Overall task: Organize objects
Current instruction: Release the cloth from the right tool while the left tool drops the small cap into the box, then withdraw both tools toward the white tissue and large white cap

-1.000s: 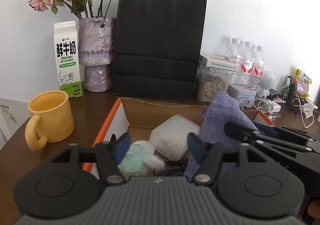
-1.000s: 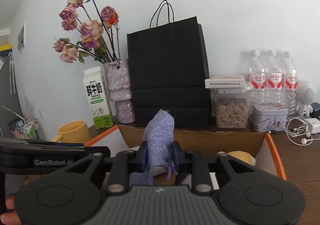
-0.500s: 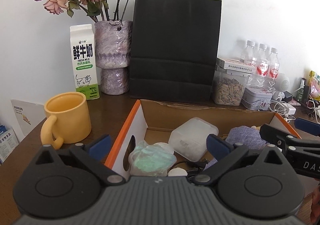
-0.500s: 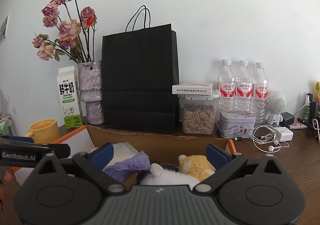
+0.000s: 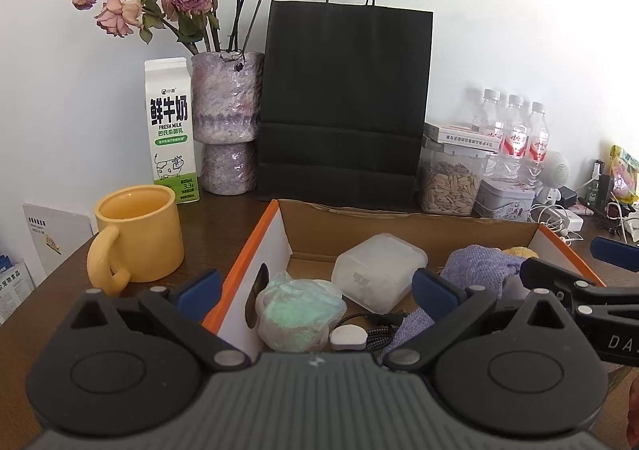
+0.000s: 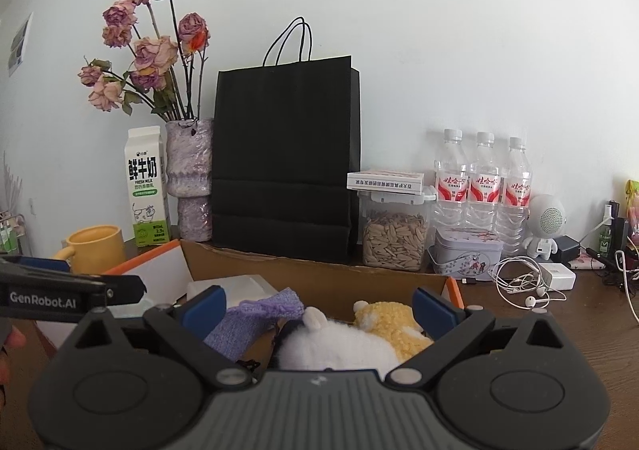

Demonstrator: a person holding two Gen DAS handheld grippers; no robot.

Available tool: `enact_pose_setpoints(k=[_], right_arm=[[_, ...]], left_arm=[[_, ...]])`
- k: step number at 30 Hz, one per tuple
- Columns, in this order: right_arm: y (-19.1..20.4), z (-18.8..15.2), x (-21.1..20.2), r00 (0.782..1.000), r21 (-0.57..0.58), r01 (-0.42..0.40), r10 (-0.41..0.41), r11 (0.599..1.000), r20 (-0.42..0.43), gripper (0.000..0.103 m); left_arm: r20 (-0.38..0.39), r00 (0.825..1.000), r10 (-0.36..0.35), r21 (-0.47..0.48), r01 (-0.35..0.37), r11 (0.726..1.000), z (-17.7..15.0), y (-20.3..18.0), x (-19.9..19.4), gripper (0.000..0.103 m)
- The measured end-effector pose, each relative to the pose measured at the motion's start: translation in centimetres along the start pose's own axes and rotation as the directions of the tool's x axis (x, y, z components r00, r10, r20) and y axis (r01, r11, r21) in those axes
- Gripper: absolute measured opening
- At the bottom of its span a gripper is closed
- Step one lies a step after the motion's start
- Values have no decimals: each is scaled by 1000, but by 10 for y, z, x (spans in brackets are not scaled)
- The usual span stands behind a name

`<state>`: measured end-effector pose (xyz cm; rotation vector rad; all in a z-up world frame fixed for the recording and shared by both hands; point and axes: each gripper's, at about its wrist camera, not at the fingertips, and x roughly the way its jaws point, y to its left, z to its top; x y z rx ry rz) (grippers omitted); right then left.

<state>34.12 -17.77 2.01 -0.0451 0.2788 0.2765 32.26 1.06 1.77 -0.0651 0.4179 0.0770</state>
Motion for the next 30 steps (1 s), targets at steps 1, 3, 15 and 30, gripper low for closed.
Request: enact_pose_setpoints(k=[1, 3, 15, 30], right_arm=[[1, -1, -3, 1000, -1, 1, -1, 1000, 1, 100], [2, -4, -9, 1000, -1, 5, -5, 1000, 7, 100], [6, -19, -54, 999, -18, -10, 11, 1000, 34, 100], [14, -47, -91, 997, -25, -58, 56, 998, -44, 100]], left_arm=[[2, 1000, -2, 0, 2, 1000, -1, -1, -2, 103], [8, 1000, -7, -4, 7, 1000, -5, -2, -8, 103], [21, 999, -38, 2, 38, 999, -27, -4, -46, 103], [-27, 998, -48, -11, 48, 999, -59, 7, -80, 103]])
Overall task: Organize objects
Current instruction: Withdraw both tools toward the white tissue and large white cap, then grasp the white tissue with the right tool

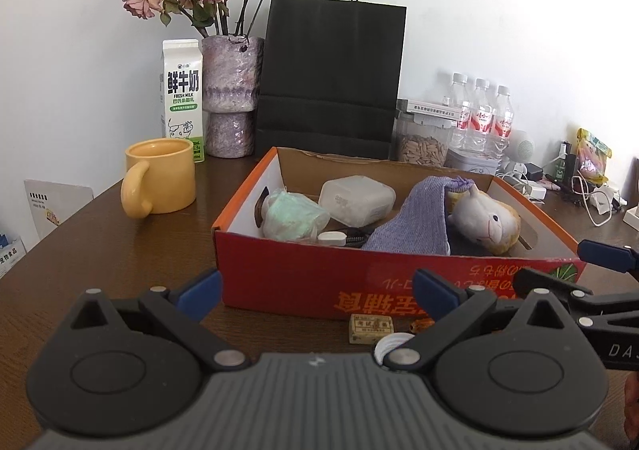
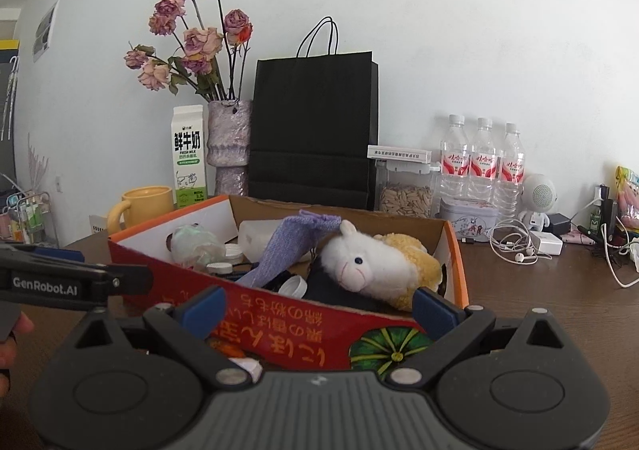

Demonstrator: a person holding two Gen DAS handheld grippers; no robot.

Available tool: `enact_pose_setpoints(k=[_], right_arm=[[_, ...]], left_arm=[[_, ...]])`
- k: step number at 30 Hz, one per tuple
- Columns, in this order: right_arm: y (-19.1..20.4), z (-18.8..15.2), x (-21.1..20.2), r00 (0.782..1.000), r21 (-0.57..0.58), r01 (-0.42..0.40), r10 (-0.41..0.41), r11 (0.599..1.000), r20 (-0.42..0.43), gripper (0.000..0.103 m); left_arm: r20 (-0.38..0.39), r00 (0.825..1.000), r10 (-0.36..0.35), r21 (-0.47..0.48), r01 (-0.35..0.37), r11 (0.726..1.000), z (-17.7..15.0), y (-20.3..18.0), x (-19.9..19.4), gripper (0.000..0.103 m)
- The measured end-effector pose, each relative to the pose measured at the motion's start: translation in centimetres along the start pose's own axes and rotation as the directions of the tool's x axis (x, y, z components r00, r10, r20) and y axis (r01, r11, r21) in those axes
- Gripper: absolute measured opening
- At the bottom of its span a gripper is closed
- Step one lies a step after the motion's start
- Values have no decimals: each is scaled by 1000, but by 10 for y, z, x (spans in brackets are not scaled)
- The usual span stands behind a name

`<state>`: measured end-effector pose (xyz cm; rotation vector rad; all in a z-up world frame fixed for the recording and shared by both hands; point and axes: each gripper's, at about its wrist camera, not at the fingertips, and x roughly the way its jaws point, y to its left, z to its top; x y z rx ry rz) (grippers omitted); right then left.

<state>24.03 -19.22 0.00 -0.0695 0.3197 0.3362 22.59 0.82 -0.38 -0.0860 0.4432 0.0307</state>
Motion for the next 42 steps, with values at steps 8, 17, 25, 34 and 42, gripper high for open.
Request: enact_pose_setpoints(k=[8, 17, 25, 34, 42], right_arm=[[5, -17, -15, 996, 1, -53, 53, 999, -78, 100], [9, -27, -20, 975, 25, -130, 132, 991, -178, 100], [19, -32, -6, 942, 21, -172, 171, 985, -290, 100], [31, -34, 12, 920, -23, -160, 141, 987, -366, 103], [33, -30, 23, 918, -28, -170, 148, 985, -368, 103]], left_arm=[[-52, 999, -6, -1, 6, 1000, -16, 6, -12, 103], [-96, 995, -33, 21, 35, 999, -29, 7, -23, 103], [-117, 992, -38, 21, 40, 999, -33, 7, -23, 103], [-139, 990, -36, 5, 37, 999, -35, 10, -19, 103], [-135, 991, -19, -21, 16, 1000, -34, 14, -18, 103]])
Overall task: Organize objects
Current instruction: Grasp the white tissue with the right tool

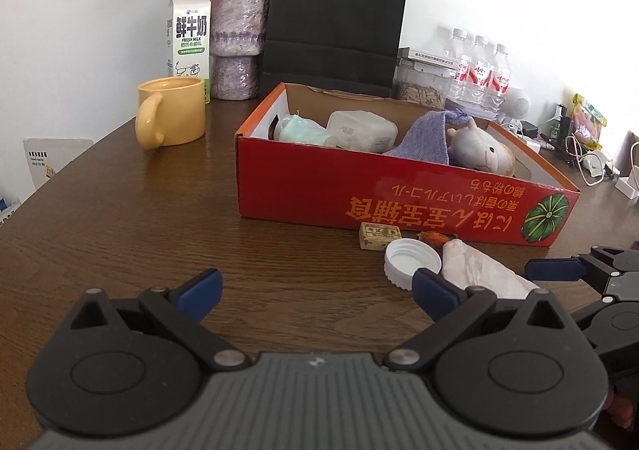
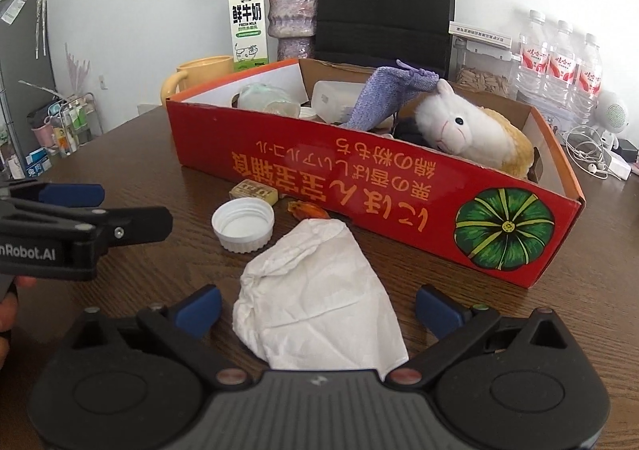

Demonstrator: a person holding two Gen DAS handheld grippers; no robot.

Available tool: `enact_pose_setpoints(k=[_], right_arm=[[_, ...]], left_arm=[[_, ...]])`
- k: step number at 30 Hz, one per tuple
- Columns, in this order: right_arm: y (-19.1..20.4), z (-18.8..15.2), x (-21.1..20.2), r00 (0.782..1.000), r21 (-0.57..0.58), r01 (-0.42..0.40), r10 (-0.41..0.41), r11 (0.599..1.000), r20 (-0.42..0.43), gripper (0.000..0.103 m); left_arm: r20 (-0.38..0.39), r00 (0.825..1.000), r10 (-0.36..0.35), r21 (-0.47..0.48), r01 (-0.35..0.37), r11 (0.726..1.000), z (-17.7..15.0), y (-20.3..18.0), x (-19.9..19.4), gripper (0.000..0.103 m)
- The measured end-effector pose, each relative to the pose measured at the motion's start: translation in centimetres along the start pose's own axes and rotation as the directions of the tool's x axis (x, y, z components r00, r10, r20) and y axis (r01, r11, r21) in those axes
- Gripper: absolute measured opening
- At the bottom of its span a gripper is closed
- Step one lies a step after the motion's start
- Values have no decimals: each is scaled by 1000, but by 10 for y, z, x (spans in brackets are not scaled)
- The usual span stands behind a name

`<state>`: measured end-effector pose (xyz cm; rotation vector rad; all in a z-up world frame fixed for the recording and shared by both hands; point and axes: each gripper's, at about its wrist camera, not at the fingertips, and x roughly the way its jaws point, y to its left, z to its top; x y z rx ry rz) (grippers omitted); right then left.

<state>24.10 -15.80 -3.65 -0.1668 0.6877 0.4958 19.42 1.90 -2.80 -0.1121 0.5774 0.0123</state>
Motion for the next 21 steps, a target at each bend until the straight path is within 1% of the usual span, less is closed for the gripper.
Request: enact_pose_setpoints(k=[6, 8, 10, 11, 14, 16, 17, 21], right_arm=[[0, 1, 1, 1000, -3, -11, 11, 1000, 3, 103], [1, 0, -1, 1000, -4, -14, 14, 1000, 10, 97], [2, 0, -4, 999, -11, -22, 22, 1000, 28, 80], [3, 0, -5, 999, -14, -24, 24, 1000, 35, 76], [3, -1, -7, 999, -16, -31, 32, 999, 44, 70], [3, -1, -9, 998, -15, -40, 40, 999, 51, 63], [3, -1, -10, 998, -14, -41, 42, 999, 54, 61], [1, -2, -14, 996, 0, -43, 43, 999, 78, 60]], left_arm=[[0, 1000, 4, -8, -4, 1000, 0, 1, 0, 103], [-1, 1000, 4, -10, -4, 1000, 1, 1, 0, 103], [-2, 1000, 5, -11, -5, 1000, 1, 1, 1, 103], [-3, 1000, 4, -12, -5, 1000, 0, 1, 1, 103], [-5, 1000, 7, -13, -7, 1000, 0, 1, 1, 103], [-7, 1000, 9, -14, -9, 1000, 0, 1, 2, 103], [-7, 1000, 10, -14, -10, 1000, 0, 1, 2, 103], [-8, 1000, 11, -15, -11, 1000, 1, 2, 3, 103]])
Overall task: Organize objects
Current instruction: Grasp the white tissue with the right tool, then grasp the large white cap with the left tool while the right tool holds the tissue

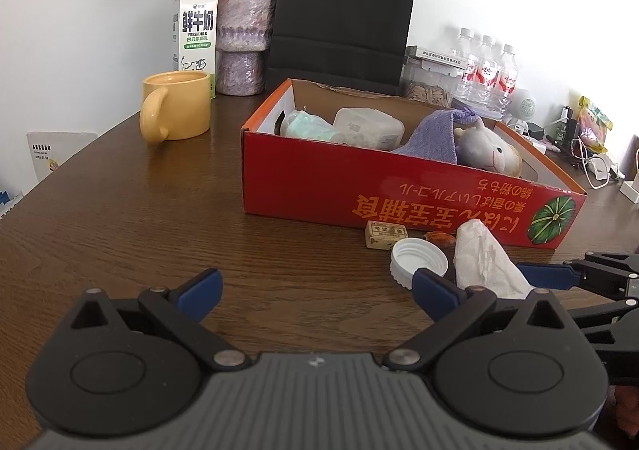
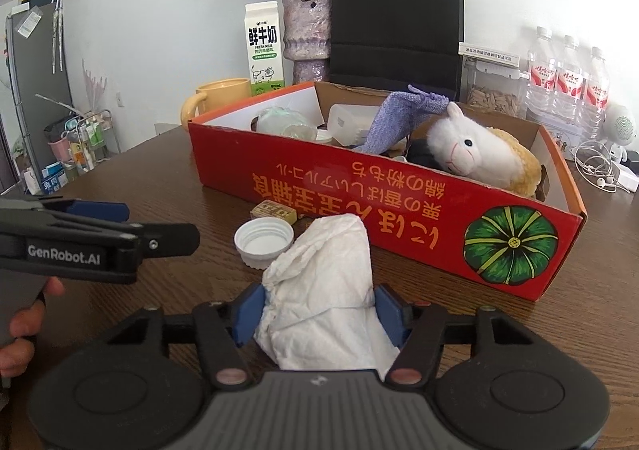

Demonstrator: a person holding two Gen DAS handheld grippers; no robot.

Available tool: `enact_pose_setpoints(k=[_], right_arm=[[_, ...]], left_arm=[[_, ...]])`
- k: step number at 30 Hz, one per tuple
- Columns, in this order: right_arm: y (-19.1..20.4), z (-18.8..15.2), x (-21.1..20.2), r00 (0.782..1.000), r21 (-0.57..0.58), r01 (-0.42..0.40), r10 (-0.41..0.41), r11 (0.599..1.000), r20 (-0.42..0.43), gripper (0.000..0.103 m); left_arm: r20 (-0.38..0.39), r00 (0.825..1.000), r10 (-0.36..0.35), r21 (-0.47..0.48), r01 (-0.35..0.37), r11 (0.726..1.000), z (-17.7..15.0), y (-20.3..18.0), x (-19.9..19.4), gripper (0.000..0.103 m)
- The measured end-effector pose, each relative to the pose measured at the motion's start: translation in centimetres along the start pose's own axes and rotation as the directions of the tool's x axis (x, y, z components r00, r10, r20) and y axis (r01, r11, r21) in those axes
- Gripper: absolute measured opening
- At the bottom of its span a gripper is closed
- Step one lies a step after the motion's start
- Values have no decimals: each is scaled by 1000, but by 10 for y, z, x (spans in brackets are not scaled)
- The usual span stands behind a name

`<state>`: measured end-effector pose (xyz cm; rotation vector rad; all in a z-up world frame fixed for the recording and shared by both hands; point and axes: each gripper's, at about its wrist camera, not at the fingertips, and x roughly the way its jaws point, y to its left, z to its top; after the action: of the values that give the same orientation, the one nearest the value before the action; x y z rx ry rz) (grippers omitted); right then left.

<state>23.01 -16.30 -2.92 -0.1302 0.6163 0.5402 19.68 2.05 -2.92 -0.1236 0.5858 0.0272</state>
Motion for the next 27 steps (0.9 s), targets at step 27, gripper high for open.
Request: enact_pose_setpoints(k=[27], right_arm=[[-45, -12, -41, 983, 116, 96, -112, 989, 143, 61]], left_arm=[[-83, 996, -22, 133, 33, 991, 8, -61, 33, 103]])
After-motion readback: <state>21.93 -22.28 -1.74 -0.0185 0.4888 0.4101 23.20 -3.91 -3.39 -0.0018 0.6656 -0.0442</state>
